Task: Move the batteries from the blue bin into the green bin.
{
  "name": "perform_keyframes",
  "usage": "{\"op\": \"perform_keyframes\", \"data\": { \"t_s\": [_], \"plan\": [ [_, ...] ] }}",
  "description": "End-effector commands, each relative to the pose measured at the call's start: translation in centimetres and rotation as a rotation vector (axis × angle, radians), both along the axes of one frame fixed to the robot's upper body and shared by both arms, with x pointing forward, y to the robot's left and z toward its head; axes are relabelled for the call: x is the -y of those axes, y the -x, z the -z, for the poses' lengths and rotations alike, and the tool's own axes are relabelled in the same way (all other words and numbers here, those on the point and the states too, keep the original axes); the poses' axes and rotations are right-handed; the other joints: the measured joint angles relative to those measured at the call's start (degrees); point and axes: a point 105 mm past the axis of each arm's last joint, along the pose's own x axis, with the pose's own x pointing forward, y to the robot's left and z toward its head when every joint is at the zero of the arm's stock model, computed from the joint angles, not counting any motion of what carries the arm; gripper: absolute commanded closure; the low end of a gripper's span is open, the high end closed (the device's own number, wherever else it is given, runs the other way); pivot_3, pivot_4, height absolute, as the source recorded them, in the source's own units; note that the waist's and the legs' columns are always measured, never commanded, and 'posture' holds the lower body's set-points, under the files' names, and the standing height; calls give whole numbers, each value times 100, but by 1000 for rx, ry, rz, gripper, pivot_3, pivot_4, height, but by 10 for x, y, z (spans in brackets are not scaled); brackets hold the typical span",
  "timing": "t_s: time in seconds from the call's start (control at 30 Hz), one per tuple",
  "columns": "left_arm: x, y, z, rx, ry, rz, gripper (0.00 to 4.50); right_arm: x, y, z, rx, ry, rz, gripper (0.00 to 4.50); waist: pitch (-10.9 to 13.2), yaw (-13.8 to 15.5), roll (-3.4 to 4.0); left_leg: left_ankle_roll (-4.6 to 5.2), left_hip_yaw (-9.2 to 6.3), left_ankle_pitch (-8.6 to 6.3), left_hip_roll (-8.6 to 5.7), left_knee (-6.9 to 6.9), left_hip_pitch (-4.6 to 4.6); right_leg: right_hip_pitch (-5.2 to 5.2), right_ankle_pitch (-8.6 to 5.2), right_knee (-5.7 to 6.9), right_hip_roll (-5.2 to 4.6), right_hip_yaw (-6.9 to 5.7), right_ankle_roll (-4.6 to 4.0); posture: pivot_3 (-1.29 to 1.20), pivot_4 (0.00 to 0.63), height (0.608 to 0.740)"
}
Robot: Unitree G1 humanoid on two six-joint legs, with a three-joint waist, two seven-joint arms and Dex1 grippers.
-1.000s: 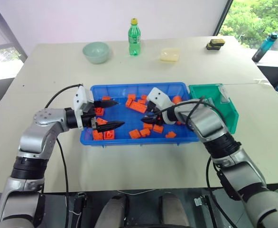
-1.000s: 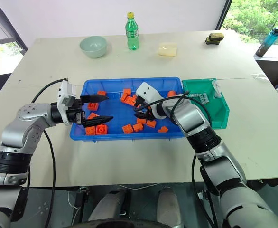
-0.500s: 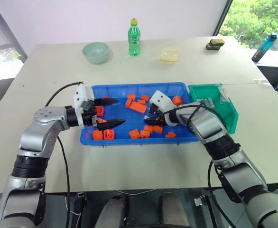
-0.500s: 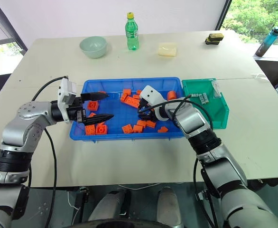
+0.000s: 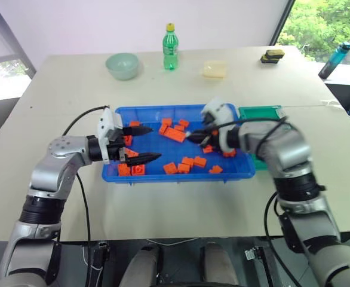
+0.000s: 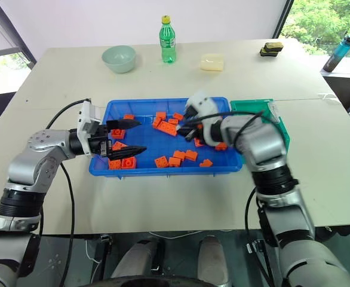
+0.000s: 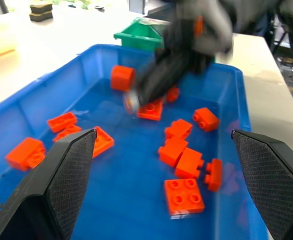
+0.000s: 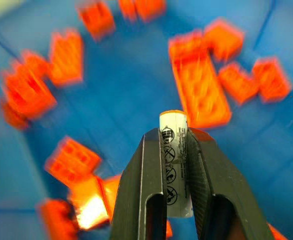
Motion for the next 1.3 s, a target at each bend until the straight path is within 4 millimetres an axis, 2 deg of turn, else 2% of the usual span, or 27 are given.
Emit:
{"op": "perform_keyframes", "data": {
  "t_s": [0.03, 0.17, 0.27, 0.33, 0.5, 0.57, 0.63, 0.77, 0.83, 0.9, 0.97, 1.07, 1.1, 1.3],
  "plan": [
    [3, 3, -8, 27, 3, 34, 0, 68, 3, -45, 144, 25, 196, 4426, 0, 91, -1, 4, -4, -2, -2, 7, -5, 0, 0, 0, 0, 0, 0, 0, 150, 727],
    [2, 2, -7, 26, -4, 42, 0, 130, 14, -42, 144, 102, 368, 4426, -1, 134, -4, 11, -3, -6, -6, 19, -12, 5, 0, -3, -1, 0, 0, 0, 150, 727],
    [2, 0, -7, 29, -8, 45, 0, 153, 17, -36, 144, 141, 437, 4426, 0, 67, -3, 11, 16, -6, 0, 19, -12, 2, 0, -2, -4, 0, 0, 0, 150, 727],
    [3, -2, -8, 31, -8, 47, 0, 157, 19, -30, 124, 136, 449, 4426, 0, 47, -3, 11, 26, -7, 5, 18, -12, -4, -1, -2, -3, 0, 1, 0, 150, 727],
    [4, -4, -9, 36, -10, 56, 0, 154, 17, -21, 117, 152, 439, 2028, 0, 68, -3, 11, 25, -6, 5, 20, -12, -2, -1, -1, -2, 0, 1, 0, 150, 727],
    [4, -4, -10, 40, -11, 56, 0, 152, 14, -23, 132, 177, 417, 1067, 0, 81, -3, 11, 24, -7, 4, 22, -12, -2, -1, -2, -2, 0, 1, 0, 150, 727],
    [4, -4, -11, 44, -11, 54, 0, 145, 11, -29, 162, 201, 356, 1067, 0, 90, -3, 11, 21, -6, 2, 24, -13, 1, -1, -2, -2, 0, 1, 0, 150, 727],
    [2, -2, -10, 46, -13, 48, 0, 106, 8, -44, 232, 257, 90, 1067, 0, 75, -2, 11, 21, -6, 2, 24, -15, -2, -1, -4, -3, 0, 2, 0, 150, 727],
    [1, -2, -9, 47, -15, 42, 0, 89, 6, -45, 261, 307, -36, 1067, 0, 58, -3, 11, 22, -6, 5, 23, -15, -5, -1, -6, -1, 0, 2, 0, 150, 727],
    [1, -2, -9, 50, -15, 33, 0, 70, 1, -33, 291, 427, -214, 1067, 0, 48, -3, 11, 21, -6, 6, 24, -14, -4, -1, -6, 1, -1, 2, 0, 150, 727],
    [2, -1, -10, 54, -13, 29, 0, 60, -9, -23, 269, 464, -289, 1067, 1, 39, -3, 11, 20, -6, 6, 24, -14, -4, -1, -11, 1, -1, 2, 0, 150, 727],
    [1, 0, -11, 63, -10, 18, 0, 50, -25, -10, 230, 472, -336, 206, 2, 48, -6, 10, 16, -6, 4, 26, -16, -2, -1, -23, 1, -1, 2, 0, 150, 727],
    [0, 0, -12, 66, -8, 11, 0, 47, -28, -4, 230, 496, -370, 90, 2, 56, -6, 10, 14, -6, 4, 27, -16, -2, -1, -22, 1, -2, 2, 0, 150, 727],
    [-5, 2, -13, 72, -10, -16, 0, 42, -35, 22, 202, 584, -492, 90, 2, 61, -6, 10, 4, -6, -1, 27, -26, -8, -1, -23, 0, -4, 2, 0, 150, 727]
  ]
}}
